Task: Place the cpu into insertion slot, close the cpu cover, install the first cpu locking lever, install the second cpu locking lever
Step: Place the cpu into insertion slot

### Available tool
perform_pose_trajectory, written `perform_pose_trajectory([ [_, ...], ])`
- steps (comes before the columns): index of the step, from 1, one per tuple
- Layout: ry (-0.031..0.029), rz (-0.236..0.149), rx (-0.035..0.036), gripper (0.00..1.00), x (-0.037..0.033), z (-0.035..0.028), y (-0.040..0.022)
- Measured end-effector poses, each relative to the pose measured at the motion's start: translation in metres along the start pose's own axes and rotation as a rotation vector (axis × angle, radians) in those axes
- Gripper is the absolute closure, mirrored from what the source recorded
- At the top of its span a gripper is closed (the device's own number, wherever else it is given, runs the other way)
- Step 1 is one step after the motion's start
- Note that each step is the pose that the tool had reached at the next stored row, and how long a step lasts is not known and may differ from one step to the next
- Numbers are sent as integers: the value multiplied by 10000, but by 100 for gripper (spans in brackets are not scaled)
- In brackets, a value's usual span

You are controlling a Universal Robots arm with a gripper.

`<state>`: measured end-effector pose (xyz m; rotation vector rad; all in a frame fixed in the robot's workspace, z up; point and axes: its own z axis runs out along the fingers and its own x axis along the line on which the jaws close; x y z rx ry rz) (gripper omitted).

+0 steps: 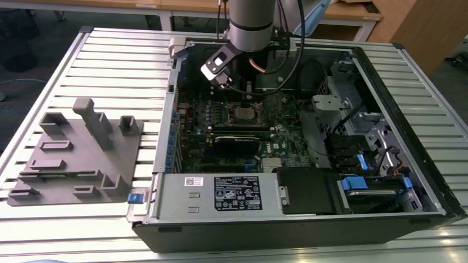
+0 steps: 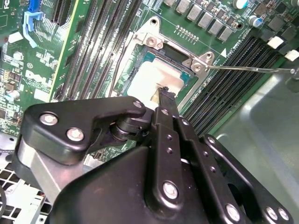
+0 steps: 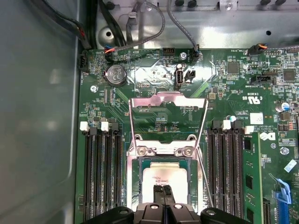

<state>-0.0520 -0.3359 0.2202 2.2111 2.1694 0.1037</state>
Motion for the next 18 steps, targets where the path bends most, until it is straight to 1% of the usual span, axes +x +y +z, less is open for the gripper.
perform_pose_trajectory([
  [2, -2, 0, 1, 89, 0, -8, 0],
  [13, -1, -1, 5, 89, 0, -10, 1],
  [14, -4, -2, 46, 89, 0, -10, 2],
  [15, -9, 0, 125, 89, 0, -10, 3],
  [16, -11, 2, 182, 89, 0, -10, 3],
  [17, -12, 3, 200, 89, 0, -10, 3],
  [18, -11, 4, 203, 89, 0, -10, 3],
])
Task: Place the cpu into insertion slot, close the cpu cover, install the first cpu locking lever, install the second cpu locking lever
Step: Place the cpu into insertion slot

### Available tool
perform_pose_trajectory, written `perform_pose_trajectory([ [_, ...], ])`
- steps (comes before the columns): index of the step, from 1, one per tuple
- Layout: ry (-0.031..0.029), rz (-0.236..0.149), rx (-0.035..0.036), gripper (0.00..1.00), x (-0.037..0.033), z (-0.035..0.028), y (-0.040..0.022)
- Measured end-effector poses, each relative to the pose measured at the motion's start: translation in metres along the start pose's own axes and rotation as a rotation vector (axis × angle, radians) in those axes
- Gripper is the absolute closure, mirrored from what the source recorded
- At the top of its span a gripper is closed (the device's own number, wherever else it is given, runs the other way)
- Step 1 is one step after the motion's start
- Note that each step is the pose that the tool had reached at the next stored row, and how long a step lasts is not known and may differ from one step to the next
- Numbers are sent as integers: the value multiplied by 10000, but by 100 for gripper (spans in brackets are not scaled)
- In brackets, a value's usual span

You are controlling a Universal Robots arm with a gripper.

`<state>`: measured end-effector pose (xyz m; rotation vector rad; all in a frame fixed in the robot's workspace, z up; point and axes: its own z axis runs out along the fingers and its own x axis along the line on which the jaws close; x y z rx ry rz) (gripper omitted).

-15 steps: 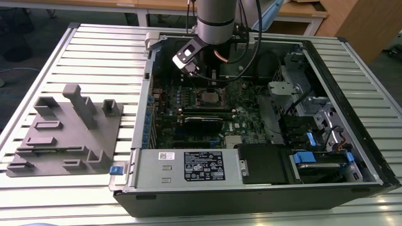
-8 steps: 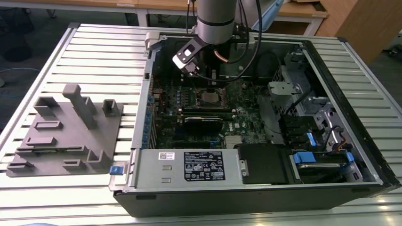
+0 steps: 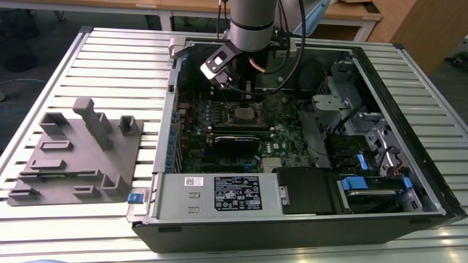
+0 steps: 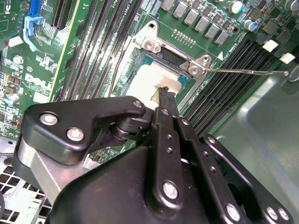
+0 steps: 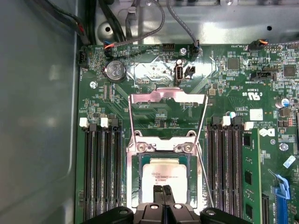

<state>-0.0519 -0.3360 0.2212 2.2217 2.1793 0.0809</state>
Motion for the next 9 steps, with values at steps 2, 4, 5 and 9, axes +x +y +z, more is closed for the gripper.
perform_pose_trajectory([
  [2, 1, 0, 5, 89, 0, 1, 0],
  [4, 2, -2, 7, 89, 0, 1, 3],
  [5, 3, -1, 7, 89, 0, 2, 7],
  [9, -5, 57, 12, 89, 1, 6, 44],
])
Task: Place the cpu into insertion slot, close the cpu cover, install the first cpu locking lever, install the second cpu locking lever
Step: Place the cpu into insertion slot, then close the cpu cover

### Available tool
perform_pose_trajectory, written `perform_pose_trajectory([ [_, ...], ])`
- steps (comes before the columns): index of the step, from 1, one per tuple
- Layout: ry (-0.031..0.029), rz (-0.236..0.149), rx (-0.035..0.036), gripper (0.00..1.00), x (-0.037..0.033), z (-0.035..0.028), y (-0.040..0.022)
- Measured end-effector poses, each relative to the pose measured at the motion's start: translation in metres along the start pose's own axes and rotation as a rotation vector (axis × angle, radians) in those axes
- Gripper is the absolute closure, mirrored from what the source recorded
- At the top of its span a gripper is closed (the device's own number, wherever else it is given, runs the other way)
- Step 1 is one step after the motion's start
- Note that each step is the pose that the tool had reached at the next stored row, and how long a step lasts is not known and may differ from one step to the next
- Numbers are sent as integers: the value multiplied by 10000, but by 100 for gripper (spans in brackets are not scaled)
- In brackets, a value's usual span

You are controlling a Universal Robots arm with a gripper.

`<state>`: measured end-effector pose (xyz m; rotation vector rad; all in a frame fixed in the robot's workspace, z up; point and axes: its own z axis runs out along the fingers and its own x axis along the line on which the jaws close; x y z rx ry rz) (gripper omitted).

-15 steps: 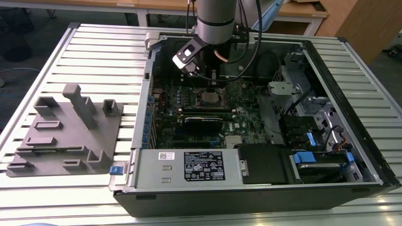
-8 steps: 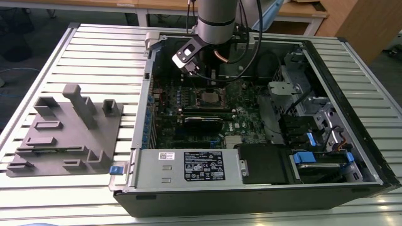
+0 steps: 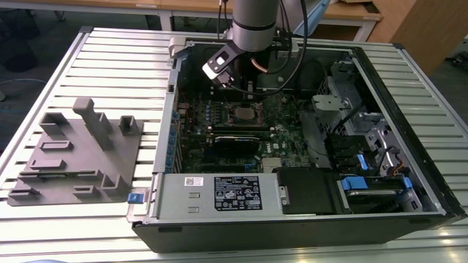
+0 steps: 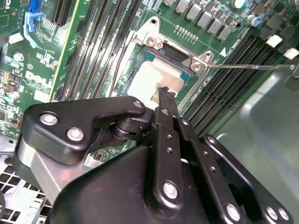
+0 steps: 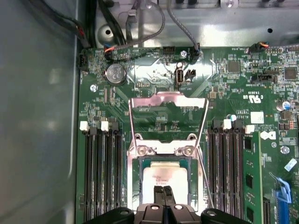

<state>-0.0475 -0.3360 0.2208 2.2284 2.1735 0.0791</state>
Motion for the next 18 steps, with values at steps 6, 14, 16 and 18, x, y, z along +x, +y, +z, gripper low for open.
perform_pose_trajectory([
  [6, -27, 363, -4, 89, 0, 14, 15],
  [14, -26, 401, -6, 89, 0, 15, 15],
  [16, -27, 401, -6, 89, 0, 15, 15],
  [18, -27, 401, -6, 89, 0, 15, 15],
])
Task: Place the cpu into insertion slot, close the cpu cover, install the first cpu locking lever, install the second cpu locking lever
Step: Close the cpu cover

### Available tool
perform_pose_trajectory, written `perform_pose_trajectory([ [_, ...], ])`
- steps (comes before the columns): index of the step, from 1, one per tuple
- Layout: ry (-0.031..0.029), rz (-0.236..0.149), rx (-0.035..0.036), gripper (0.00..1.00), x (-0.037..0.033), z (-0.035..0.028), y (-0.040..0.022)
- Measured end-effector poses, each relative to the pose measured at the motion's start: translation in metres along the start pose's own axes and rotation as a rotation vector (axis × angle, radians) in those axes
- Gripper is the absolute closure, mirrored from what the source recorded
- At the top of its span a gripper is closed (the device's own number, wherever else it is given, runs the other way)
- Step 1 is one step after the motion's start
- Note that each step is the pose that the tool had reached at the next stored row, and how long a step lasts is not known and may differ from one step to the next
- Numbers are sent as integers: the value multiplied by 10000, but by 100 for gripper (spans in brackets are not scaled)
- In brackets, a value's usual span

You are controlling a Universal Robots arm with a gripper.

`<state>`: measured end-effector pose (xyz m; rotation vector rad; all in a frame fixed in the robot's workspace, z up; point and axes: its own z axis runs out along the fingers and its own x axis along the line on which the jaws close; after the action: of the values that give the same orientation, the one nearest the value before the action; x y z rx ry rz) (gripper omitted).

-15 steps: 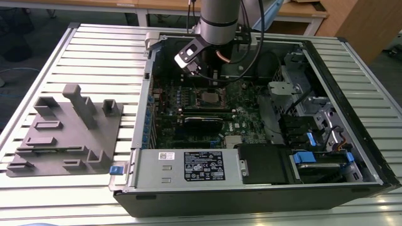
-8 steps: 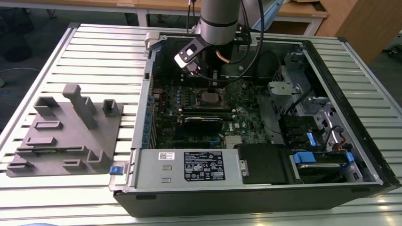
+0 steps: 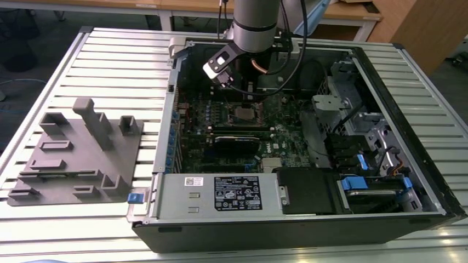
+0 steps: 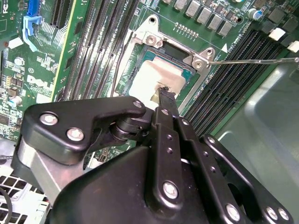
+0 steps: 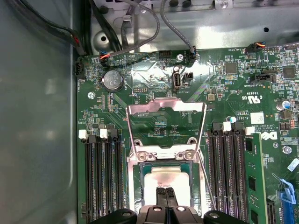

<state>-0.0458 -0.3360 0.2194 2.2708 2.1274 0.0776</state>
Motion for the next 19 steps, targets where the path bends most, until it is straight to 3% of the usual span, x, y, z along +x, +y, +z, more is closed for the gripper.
perform_pose_trajectory([
  [6, -1, 0, 1, 89, 0, -23, 1],
  [19, -4, 0, 2, 89, 5, -183, 10],
])
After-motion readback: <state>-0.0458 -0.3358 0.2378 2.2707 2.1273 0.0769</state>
